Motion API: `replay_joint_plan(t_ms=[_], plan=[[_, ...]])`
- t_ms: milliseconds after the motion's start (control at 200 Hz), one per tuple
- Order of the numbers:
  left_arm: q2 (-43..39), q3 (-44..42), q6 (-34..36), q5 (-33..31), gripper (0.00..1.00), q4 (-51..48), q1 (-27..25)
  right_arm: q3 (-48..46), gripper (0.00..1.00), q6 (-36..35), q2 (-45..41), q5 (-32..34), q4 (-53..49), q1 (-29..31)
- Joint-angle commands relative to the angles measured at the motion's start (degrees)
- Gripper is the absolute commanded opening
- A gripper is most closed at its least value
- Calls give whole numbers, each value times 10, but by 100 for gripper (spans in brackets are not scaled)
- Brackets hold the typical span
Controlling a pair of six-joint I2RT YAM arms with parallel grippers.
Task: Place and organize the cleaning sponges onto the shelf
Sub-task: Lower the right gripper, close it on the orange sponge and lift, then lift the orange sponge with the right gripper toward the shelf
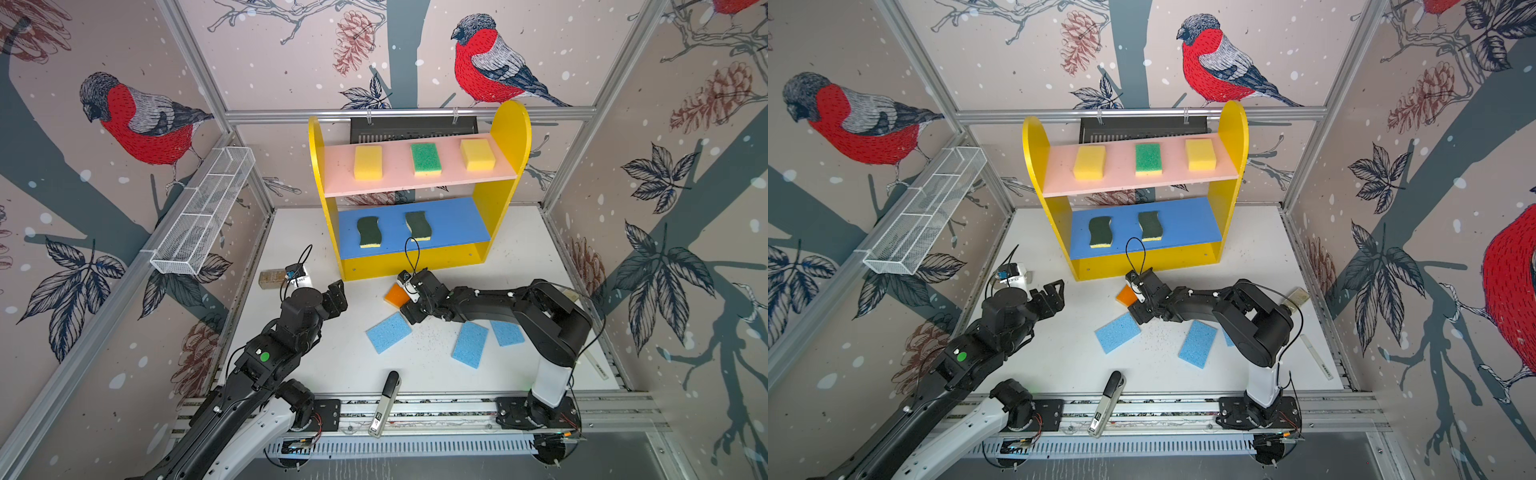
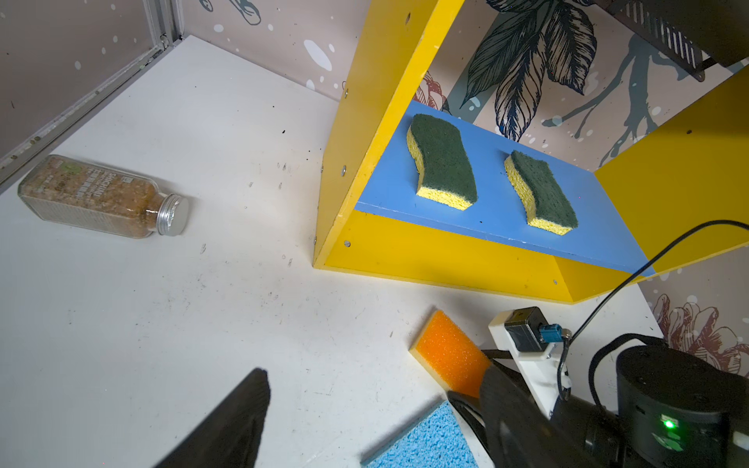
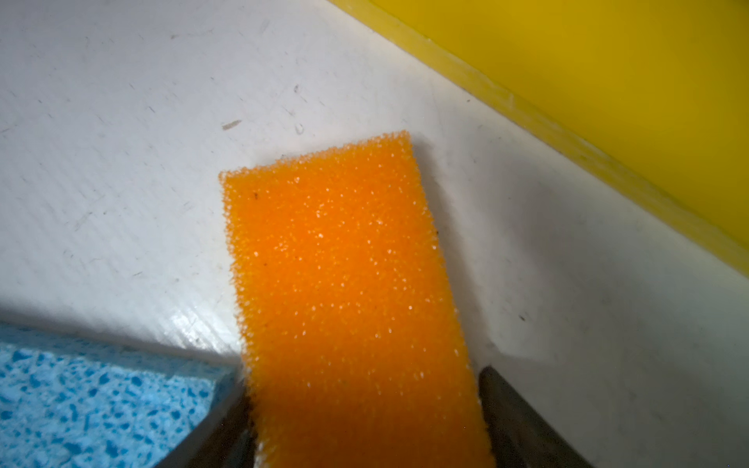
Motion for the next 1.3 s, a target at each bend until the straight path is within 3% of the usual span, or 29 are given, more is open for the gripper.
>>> replay_joint_plan(t_ms=[0, 140, 390, 705, 810, 1296], plan=[[-1, -1, -5, -9, 82, 8, 0, -8, 75, 28, 0, 29, -24, -8], [1, 1, -5, -6, 82, 10, 0, -15, 69, 66, -7, 42, -30, -18], [11, 1, -5, 1, 82, 19, 1, -36, 71, 169, -30, 95, -61, -21], [14, 7, -9, 11, 82, 17, 1, -45, 72, 278, -39, 78, -91, -32], [11, 7, -12, 10, 82, 14, 0, -32, 80, 313, -35, 62, -110, -31], [6, 5, -20, 19, 82, 10, 0, -19, 84, 323, -42, 47, -153, -5]])
